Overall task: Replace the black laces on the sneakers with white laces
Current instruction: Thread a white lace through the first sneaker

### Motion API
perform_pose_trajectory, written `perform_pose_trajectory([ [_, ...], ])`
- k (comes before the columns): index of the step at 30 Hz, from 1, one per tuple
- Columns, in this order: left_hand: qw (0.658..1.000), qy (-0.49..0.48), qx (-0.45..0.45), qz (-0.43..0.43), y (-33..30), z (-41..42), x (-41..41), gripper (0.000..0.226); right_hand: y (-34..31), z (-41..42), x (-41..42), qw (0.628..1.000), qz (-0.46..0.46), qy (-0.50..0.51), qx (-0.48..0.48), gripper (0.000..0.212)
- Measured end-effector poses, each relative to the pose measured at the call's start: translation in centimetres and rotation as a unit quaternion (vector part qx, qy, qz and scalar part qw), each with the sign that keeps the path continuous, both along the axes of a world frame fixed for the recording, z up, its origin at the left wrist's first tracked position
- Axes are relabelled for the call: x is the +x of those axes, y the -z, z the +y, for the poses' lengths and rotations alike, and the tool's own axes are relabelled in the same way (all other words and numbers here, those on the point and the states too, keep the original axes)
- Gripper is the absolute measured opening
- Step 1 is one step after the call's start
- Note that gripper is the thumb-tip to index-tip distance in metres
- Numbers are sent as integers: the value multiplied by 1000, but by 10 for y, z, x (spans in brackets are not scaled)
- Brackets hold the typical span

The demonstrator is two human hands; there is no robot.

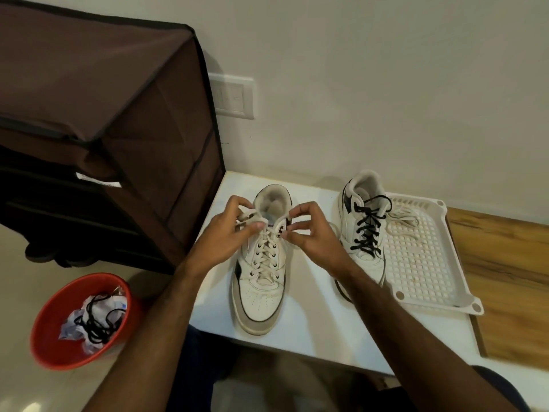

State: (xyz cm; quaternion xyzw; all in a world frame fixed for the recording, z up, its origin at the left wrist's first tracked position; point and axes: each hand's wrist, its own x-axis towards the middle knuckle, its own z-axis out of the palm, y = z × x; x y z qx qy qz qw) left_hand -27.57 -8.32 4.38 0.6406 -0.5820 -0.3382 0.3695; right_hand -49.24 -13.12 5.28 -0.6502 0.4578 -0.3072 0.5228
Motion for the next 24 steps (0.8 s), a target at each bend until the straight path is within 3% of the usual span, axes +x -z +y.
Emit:
perform_pose_trajectory([
  [3, 1000, 5, 11, 5, 5, -2, -2, 38, 1, 2, 1, 999, 46, -3, 13, 41],
  [9, 996, -21, -72, -49, 2, 1, -12, 22, 0, 3, 10, 992, 126, -3, -24, 31],
  [13, 987, -128, -95, 5, 2, -1, -12, 24, -8, -4, 4, 982, 184, -23, -41, 11],
  [16, 970, -217, -104, 18, -4, 0, 9, 21, -19, -16, 0, 969, 231, -66, -59, 9],
  [21, 983, -166, -68, -46, -8, 17, 20, 14, -31, -18, -3, 962, 247, -111, -42, 8],
  [24, 986, -144, -81, -32, -21, 22, 20, 11, -40, -17, -2, 949, 275, -154, 14, 14],
])
